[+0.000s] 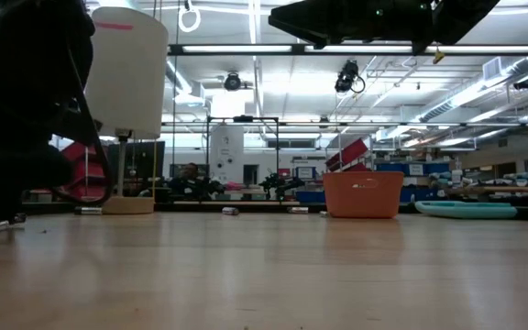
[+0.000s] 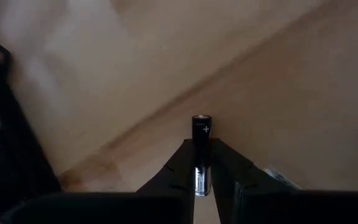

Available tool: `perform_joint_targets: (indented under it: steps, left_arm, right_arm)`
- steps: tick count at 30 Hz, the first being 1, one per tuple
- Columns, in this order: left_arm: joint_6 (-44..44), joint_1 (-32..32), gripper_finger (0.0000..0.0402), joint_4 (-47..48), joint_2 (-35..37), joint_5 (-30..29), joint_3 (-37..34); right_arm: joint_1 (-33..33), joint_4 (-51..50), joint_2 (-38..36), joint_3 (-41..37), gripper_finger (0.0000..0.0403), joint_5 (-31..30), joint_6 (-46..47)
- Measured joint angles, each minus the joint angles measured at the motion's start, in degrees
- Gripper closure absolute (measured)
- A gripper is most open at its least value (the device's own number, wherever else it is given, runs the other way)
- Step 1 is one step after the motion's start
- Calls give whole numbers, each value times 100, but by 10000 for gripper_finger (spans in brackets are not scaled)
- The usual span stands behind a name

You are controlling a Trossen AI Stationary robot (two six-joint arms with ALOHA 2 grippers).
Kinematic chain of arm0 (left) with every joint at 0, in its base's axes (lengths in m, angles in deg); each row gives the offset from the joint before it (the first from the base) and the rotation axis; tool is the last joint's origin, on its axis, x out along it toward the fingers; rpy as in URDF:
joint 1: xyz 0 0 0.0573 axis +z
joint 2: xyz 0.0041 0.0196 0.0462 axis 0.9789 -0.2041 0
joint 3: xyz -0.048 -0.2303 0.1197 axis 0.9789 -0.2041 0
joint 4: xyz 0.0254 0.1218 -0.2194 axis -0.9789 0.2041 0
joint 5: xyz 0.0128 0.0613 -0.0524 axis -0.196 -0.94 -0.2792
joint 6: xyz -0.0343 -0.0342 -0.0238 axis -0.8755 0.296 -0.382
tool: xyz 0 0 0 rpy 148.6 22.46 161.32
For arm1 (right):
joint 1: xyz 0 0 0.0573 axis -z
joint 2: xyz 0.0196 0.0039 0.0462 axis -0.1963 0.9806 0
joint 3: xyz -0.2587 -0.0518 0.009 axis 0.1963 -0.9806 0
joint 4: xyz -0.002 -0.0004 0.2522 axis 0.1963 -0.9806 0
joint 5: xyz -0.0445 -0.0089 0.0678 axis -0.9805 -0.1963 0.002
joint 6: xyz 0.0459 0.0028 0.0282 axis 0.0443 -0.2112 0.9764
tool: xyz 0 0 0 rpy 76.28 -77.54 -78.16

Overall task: Sort batteries
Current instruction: Put the silver battery into the yellow bin

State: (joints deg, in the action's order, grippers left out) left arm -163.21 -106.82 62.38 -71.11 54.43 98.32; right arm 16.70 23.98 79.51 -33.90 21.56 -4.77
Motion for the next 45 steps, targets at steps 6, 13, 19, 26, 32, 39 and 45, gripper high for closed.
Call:
perform_joint_targets:
  steps: [6, 13, 19, 26, 32, 39, 45]
  left_arm:
    - [-1, 2, 378, 97, 2, -53, 12]
    - [-2, 2, 385, 223, 11, -54, 131]
    - [9, 6, 384, 607, 17, -60, 262]
    - [20, 79, 370, 479, 22, 96, 264]
    - [22, 80, 321, 502, 24, 56, 264]
    - [143, 76, 286, 177, 31, -102, 192]
    - [129, 56, 293, -338, 59, -45, -66]
  right_arm:
    - [-1, 0, 0, 0, 275, -1, 0]
    - [-1, 2, 0, 0, 275, -1, 1]
    - [-1, 2, 0, 0, 275, -2, 2]
    - [1, 7, 0, 0, 275, 0, 2]
    - [1, 8, 0, 0, 275, -1, 2]
    - [1, 7, 0, 0, 275, -2, 2]
    - [-1, 4, 0, 0, 275, -1, 2]
